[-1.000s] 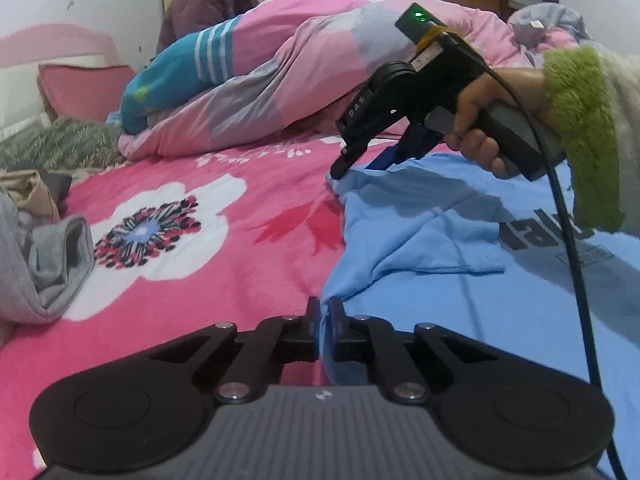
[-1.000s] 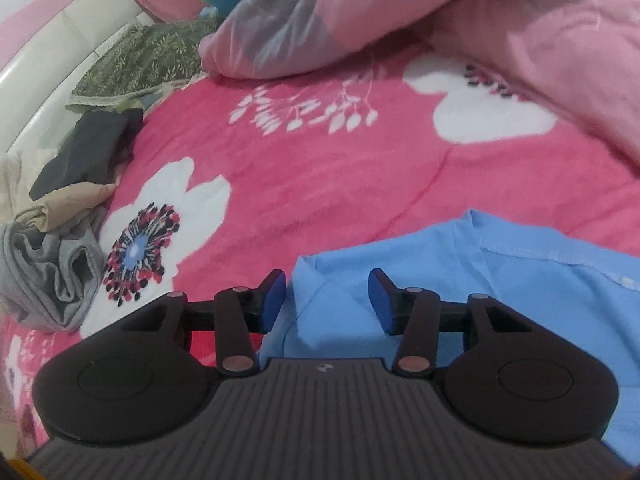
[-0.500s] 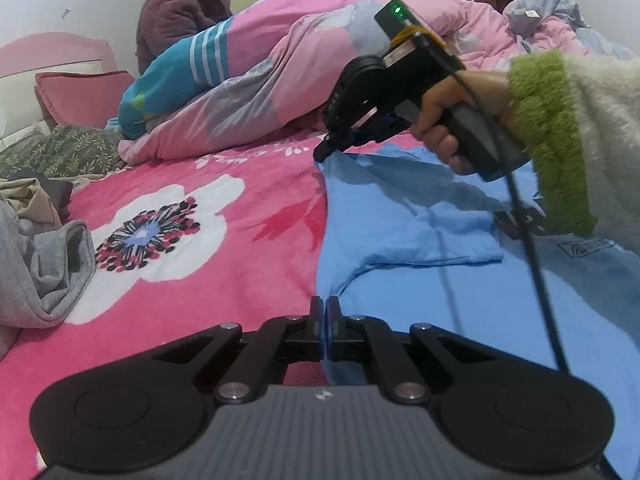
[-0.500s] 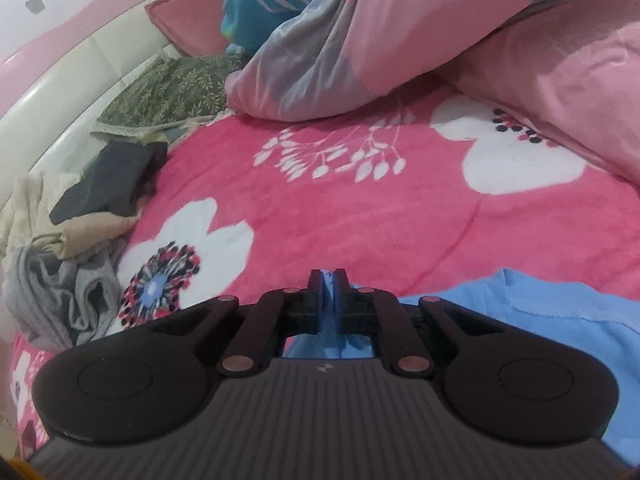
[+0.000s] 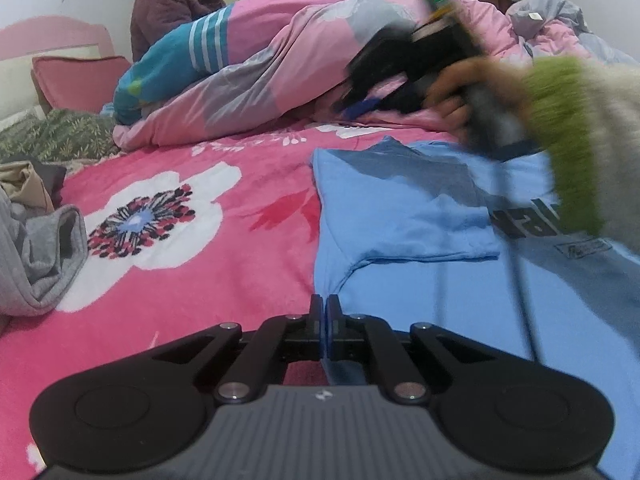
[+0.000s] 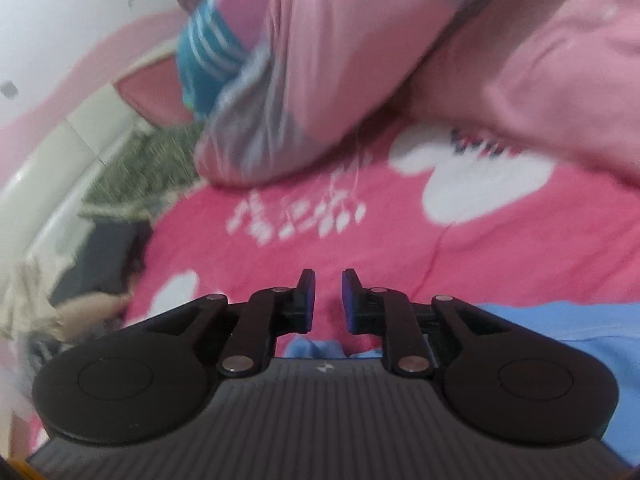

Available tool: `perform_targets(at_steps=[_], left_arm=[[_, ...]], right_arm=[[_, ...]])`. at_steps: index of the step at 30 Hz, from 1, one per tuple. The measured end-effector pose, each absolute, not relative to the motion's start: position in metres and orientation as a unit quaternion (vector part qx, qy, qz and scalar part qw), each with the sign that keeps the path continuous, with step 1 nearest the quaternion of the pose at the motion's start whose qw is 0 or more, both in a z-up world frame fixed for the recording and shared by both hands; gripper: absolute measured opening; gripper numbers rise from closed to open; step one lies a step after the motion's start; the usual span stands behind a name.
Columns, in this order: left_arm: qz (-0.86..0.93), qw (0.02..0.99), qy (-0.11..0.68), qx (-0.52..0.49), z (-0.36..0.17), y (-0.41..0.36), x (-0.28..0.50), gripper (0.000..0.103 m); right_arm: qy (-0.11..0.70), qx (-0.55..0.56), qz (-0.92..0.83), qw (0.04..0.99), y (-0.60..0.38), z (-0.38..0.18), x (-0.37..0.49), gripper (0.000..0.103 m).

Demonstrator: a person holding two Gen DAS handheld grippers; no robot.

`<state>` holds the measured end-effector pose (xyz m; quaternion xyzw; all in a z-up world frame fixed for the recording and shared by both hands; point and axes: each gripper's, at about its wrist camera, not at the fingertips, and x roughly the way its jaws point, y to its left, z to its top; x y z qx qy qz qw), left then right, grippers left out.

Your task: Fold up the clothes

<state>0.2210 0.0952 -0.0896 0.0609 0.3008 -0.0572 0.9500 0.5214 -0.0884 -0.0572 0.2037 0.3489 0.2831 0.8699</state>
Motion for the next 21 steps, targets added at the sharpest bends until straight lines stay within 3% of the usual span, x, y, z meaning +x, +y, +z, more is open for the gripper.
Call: perform_targets(at_steps=[8, 12, 15, 18, 21], left_arm=[[-0.066, 0.949, 0.309, 0.011, -0.087, 0.111, 0.223, 0.009], [-0.074, 0.95, 0.303, -0.018, -0.08, 0.122, 0.218, 0.017], [-0.088, 0.952, 0.29, -0.048, -0.067, 0.132, 0.21, 0.018], [-0.091, 0.953, 0.28, -0.072, -0.054, 0.138, 0.211, 0.021], [-0.082, 0.953, 0.283, -0.073, -0.052, 0.132, 0.227, 0.022]], right_arm=[[0.253, 0.245, 0.291, 0.889, -0.213, 0.063, 0.413, 0.016], [0.176, 0.174, 0.275, 0.929, -0.271, 0.147, 0.321, 0.024], [0.156, 0.056, 0.23, 0.959, -0.29, 0.194, 0.258, 0.028], [0.189, -0.029, 0.226, 0.955, -0.28, 0.201, 0.225, 0.03], [0.223, -0.121, 0.256, 0.933, -0.243, 0.168, 0.213, 0.031]])
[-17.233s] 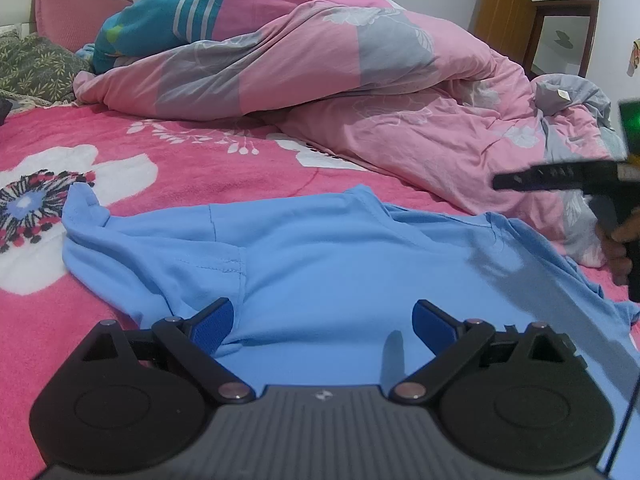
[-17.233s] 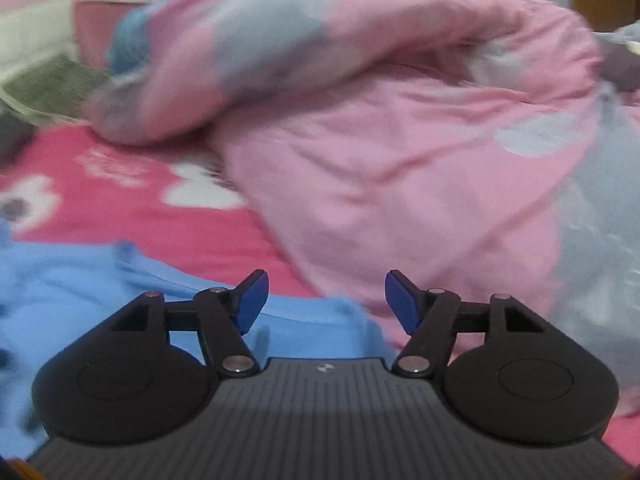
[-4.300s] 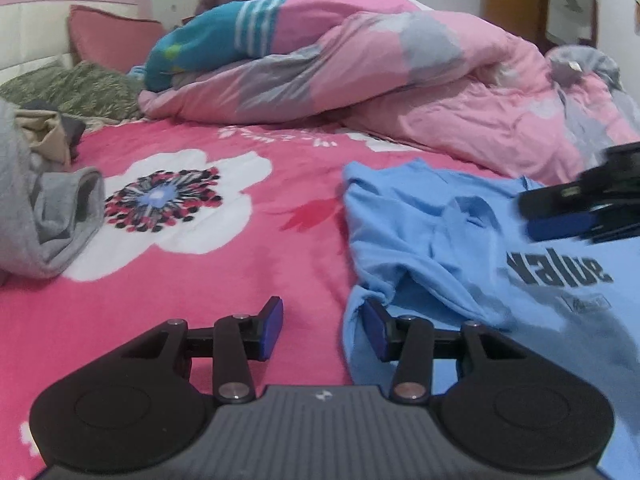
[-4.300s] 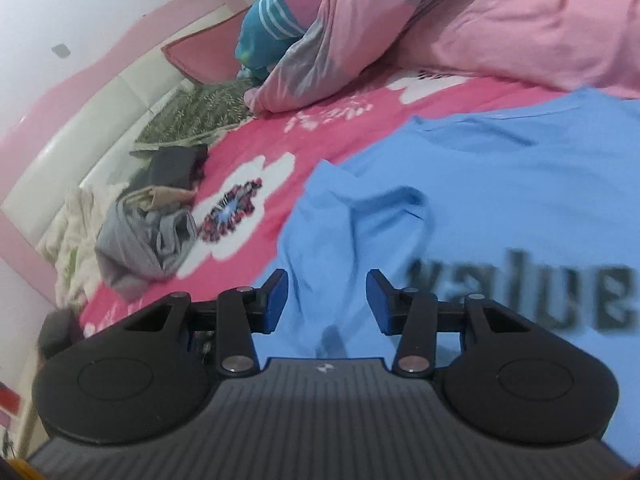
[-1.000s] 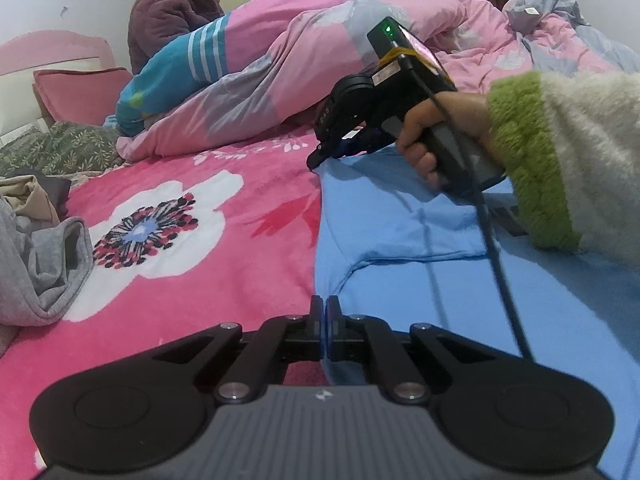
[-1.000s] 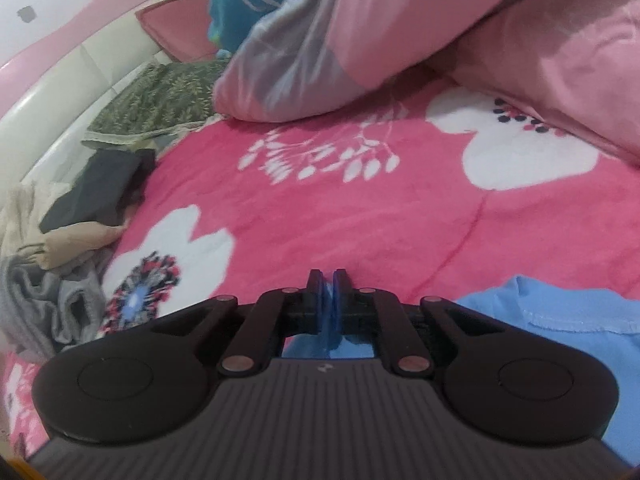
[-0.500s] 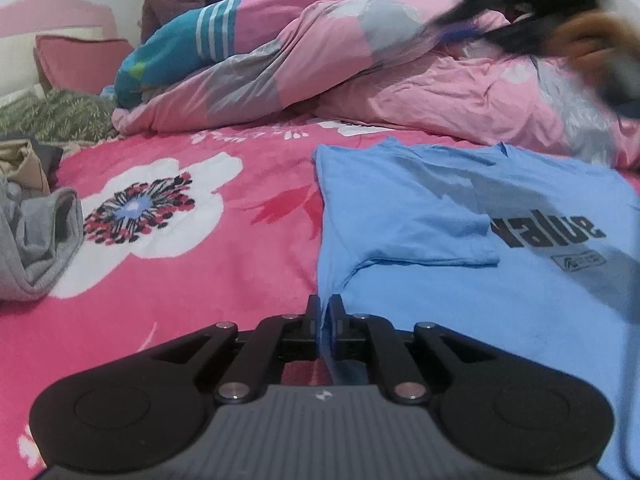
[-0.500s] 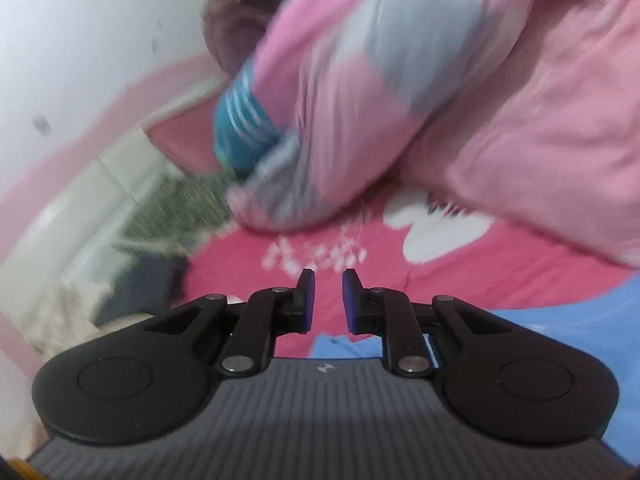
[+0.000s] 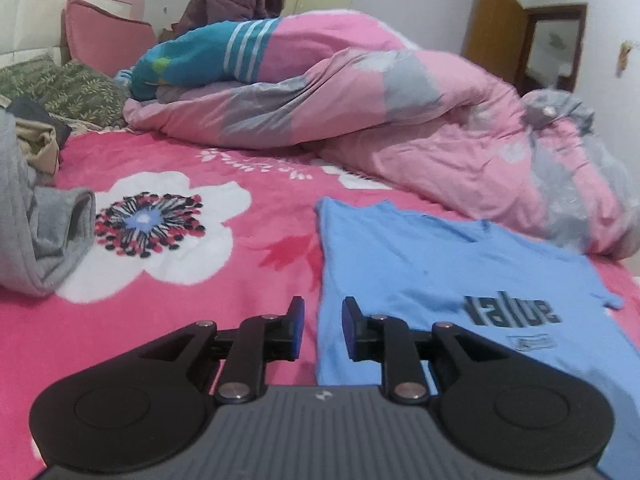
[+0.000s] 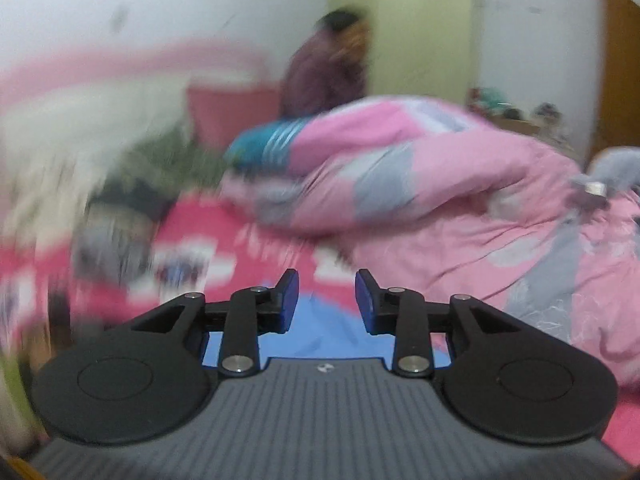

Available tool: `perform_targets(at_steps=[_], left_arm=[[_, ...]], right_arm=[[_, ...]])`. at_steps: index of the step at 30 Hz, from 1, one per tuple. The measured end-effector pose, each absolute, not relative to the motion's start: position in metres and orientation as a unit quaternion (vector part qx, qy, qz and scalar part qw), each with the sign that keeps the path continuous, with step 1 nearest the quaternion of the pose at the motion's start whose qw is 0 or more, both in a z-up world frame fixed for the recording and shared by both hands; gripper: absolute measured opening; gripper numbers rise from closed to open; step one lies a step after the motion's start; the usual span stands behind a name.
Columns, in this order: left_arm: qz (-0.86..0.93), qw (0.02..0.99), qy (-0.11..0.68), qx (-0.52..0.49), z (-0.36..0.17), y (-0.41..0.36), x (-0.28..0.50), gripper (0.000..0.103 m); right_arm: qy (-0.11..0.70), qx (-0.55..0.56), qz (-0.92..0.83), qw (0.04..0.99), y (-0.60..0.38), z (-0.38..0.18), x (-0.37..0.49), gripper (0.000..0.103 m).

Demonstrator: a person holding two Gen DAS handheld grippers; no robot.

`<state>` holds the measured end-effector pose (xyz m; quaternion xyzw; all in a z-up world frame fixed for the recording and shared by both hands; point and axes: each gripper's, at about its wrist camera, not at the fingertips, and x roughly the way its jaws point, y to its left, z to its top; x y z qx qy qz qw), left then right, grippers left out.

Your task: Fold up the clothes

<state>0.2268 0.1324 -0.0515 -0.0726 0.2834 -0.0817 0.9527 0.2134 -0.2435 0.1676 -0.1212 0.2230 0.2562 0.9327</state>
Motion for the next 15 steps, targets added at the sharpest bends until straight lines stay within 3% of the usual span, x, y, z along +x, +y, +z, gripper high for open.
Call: perform_targets(at_steps=[7, 15], left_arm=[[-0.088, 0.939, 0.324, -0.073, -0.084, 0.121, 0.258, 0.022], [-0.1, 0.933, 0.329, -0.112, -0.091, 0.133, 0.26, 0.022]], right_arm=[[0.305, -0.237, 0.362, 0.848, -0.127, 0.018, 0.238, 0.029], [0.232, -0.431, 0.362, 0.794, -0.06, -0.066, 0.251, 0.027]])
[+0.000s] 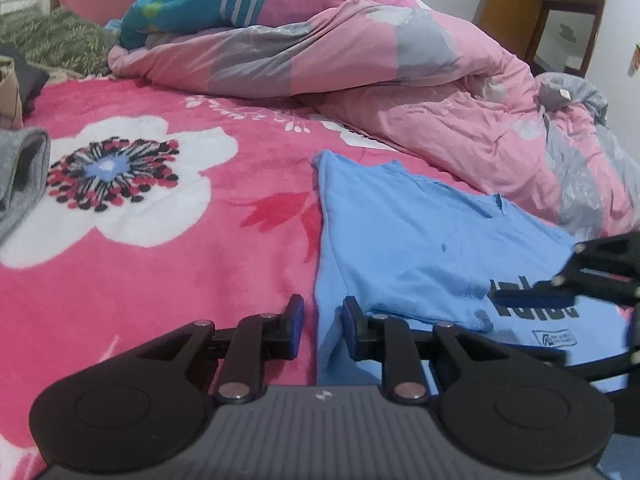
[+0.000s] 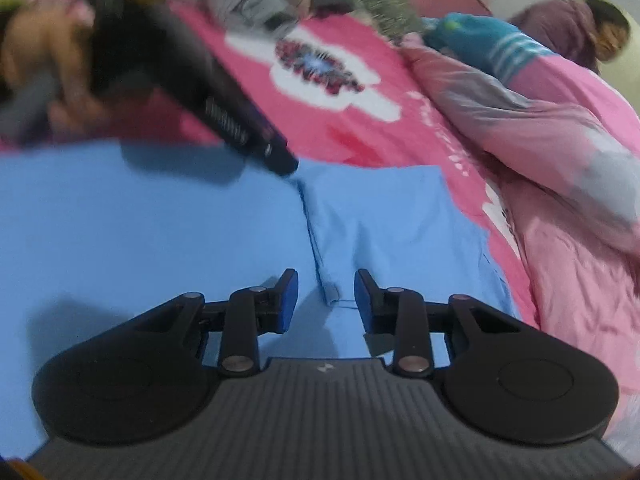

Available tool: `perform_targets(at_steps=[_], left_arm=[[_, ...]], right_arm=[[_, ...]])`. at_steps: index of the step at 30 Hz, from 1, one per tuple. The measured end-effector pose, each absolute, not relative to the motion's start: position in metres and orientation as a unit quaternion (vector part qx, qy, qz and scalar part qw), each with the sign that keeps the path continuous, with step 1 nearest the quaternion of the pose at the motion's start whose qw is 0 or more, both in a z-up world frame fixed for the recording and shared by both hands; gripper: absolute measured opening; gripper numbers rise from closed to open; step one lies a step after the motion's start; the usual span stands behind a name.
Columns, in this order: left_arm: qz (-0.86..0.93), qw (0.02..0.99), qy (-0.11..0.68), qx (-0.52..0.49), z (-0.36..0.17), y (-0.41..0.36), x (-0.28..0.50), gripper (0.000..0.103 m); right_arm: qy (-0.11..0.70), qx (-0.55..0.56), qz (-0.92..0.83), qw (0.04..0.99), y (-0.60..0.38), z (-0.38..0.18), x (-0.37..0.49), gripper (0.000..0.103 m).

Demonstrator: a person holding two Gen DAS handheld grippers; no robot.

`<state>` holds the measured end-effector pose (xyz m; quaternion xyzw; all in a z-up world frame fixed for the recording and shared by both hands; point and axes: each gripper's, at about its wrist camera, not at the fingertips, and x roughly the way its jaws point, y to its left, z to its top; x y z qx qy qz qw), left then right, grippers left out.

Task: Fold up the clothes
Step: 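Pinch the shirt with the right gripper and pull it straight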

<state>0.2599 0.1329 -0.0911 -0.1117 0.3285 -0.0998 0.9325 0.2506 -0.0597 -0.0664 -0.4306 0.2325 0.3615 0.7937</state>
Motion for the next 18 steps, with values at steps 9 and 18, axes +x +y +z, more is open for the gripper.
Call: perform_targets(at_steps=[9, 18], left_arm=[[-0.101, 0.931, 0.328, -0.124, -0.092, 0.136, 0.26, 0.022], [-0.087, 0.936, 0.317, -0.124, -0.088, 0.138, 0.258, 0.025]], right_arm=[[0.216, -0.439, 0.362, 0.794, -0.065, -0.073, 0.253, 0.003], [0.265, -0.359, 0.38, 0.81, -0.076, -0.071, 0.259, 0.009]])
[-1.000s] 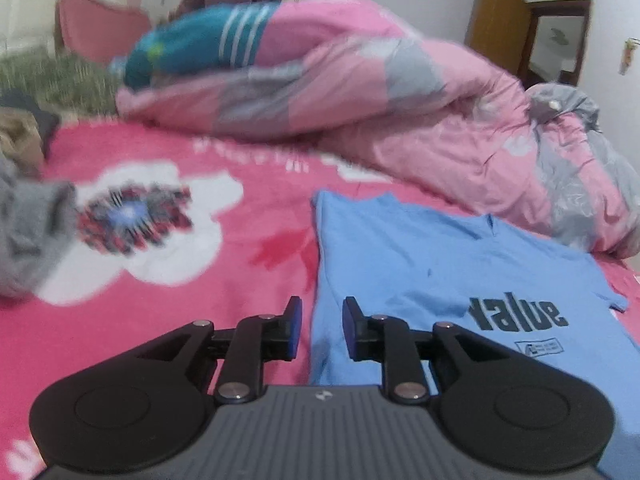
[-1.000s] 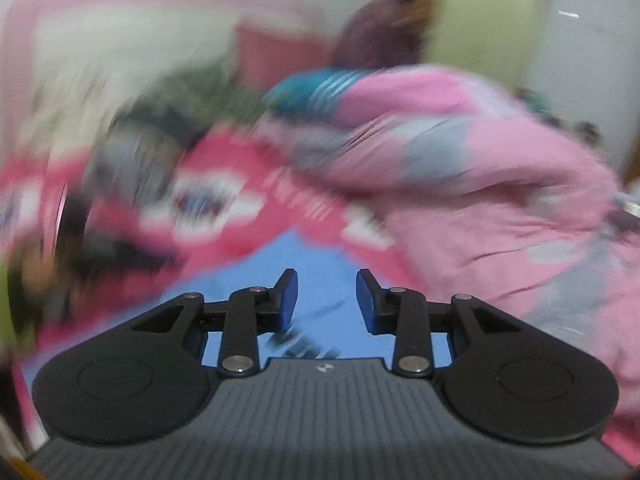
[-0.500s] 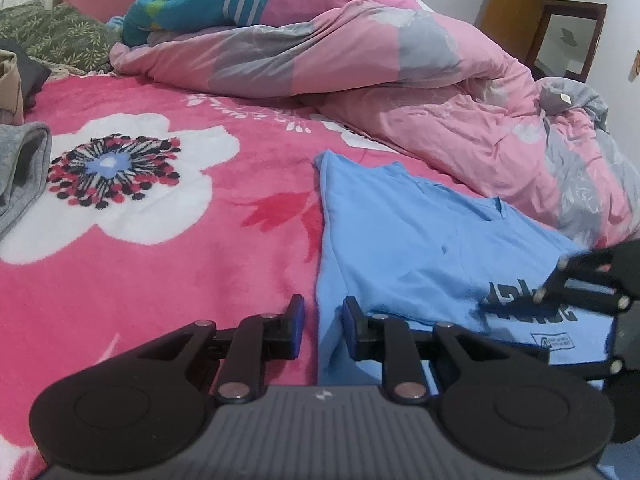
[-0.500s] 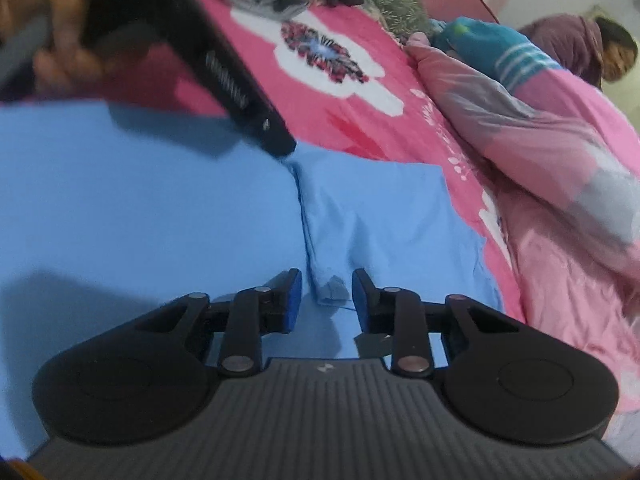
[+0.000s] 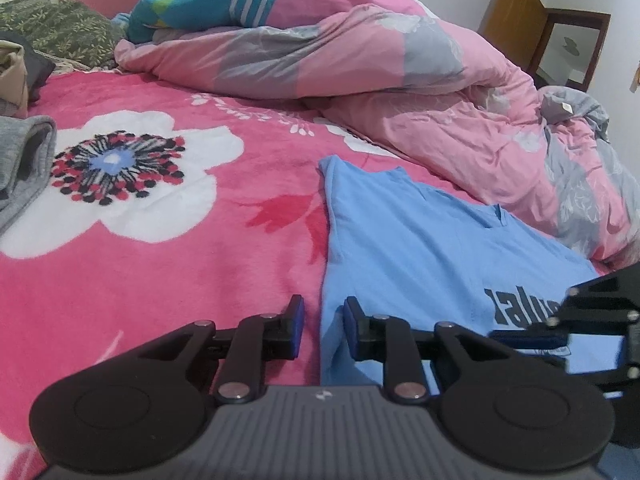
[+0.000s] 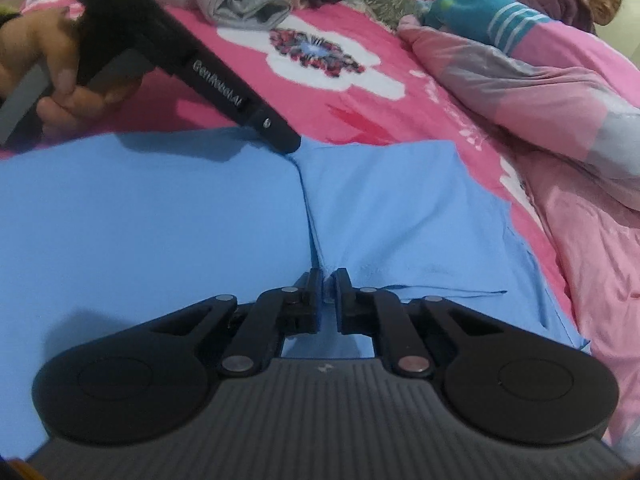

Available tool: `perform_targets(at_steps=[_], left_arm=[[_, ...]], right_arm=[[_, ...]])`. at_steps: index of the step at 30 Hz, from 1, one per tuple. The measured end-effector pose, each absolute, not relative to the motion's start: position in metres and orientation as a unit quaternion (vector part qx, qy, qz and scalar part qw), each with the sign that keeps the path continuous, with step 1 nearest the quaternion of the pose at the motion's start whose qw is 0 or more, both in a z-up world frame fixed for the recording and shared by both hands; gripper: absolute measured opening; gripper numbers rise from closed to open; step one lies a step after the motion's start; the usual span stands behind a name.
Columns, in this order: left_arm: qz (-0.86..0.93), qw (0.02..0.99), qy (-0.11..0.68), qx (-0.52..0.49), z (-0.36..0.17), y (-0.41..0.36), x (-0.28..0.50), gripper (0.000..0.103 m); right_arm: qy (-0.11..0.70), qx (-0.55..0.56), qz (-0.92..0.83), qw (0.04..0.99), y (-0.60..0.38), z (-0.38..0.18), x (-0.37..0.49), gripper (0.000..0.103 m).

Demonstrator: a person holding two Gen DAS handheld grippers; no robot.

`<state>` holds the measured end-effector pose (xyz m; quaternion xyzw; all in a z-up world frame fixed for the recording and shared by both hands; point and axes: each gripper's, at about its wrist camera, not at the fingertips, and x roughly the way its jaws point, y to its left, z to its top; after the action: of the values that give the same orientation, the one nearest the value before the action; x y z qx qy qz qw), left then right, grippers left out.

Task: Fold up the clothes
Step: 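Pinch the shirt with the right gripper and pull it straight, then open the right gripper and hold it above the shirt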

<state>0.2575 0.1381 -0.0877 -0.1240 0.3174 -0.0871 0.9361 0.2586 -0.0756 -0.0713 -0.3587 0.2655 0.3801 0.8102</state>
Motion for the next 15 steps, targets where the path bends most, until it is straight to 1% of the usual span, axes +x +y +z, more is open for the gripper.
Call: perform_targets(at_steps=[1, 3, 6, 8, 13, 15], left_arm=[[-0.082, 0.938, 0.314, -0.123, -0.086, 0.138, 0.256, 0.025], [-0.063, 0.949, 0.289, -0.107, -0.079, 0.137, 0.25, 0.027], [-0.056, 0.965, 0.247, -0.067, -0.069, 0.126, 0.244, 0.035], [-0.077, 0.967, 0.24, -0.046, -0.068, 0.112, 0.246, 0.038], [-0.088, 0.951, 0.297, -0.001, -0.085, 0.088, 0.261, 0.038], [-0.091, 0.947, 0.306, -0.02, -0.087, 0.095, 0.264, 0.039]], right_arm=[[0.263, -0.352, 0.388, 0.81, -0.078, -0.067, 0.257, 0.012], [0.261, -0.327, 0.399, 0.816, -0.086, -0.056, 0.256, 0.016], [0.26, -0.28, 0.399, 0.834, -0.099, -0.04, 0.263, 0.017], [0.263, -0.247, 0.383, 0.85, -0.103, -0.038, 0.28, 0.017], [0.288, -0.174, 0.369, 0.866, -0.104, -0.053, 0.323, 0.016], [0.307, -0.193, 0.357, 0.861, -0.106, -0.07, 0.332, 0.015]])
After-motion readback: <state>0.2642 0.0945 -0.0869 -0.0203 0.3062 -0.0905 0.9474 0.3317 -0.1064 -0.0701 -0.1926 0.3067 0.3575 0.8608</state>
